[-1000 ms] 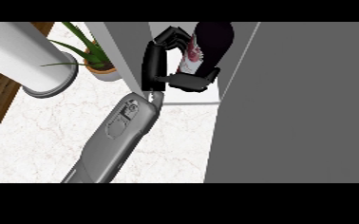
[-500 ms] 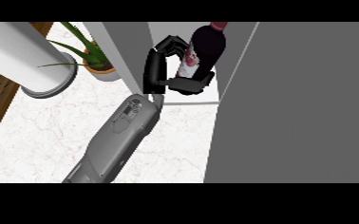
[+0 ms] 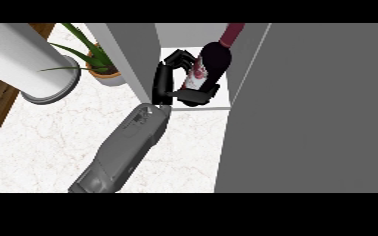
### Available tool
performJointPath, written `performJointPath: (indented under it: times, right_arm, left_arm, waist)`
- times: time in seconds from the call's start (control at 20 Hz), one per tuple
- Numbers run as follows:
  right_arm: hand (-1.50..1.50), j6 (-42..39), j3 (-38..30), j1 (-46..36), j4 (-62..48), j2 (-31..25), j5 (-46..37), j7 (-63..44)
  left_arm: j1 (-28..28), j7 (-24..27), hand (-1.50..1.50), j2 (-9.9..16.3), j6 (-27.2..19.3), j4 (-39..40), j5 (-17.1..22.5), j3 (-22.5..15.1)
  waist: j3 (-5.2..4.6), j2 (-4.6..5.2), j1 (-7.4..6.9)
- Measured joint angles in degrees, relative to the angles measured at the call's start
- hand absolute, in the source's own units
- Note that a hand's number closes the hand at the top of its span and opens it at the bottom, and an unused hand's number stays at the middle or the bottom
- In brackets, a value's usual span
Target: Pick up the wine, place it into the cabinet and close the cabinet
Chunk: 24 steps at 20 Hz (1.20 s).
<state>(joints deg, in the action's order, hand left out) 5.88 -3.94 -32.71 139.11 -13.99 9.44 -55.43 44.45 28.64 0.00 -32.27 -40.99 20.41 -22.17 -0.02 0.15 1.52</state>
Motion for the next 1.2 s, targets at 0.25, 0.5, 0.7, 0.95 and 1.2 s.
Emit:
performJointPath:
  times: [0.25, 0.5, 0.7, 0.95, 1.2]
  right_arm:
    - [-1.5, -0.4, -0.5, -1.0, -0.5, 0.0, 0.3, 0.3]
    - [-1.5, -0.5, 0.8, -1.0, -0.8, 0.6, 0.5, 0.6]
    - [-1.5, -0.8, 0.7, -0.8, -0.8, 0.7, 0.7, 0.8]
    - [-1.5, -1.3, 1.1, 0.0, -1.0, 1.4, 1.0, 1.6]
    - [-1.5, -1.3, 0.6, -0.7, -1.0, 1.3, 1.3, 1.3]
  left_arm:
    - [0.9, 5.0, 1.5, 0.0, -1.8, 5.3, 3.0, -1.6]
    - [4.2, 8.5, 1.5, 0.0, -0.2, 10.5, 6.2, 1.0]
    - [5.7, 10.7, 1.5, 0.0, 1.5, 13.3, 9.1, 3.3]
    - [8.7, 12.2, 1.5, 0.0, 3.7, 18.5, 12.1, 5.9]
    - [11.9, 13.7, 1.5, 0.0, 5.5, 24.0, 13.1, 8.3]
  waist:
    - [-0.01, 0.17, 0.46]
    - [-0.04, 0.28, 0.61]
    - [-0.03, 0.28, 0.63]
    - [-0.03, 0.43, 0.97]
    - [-0.04, 0.57, 1.29]
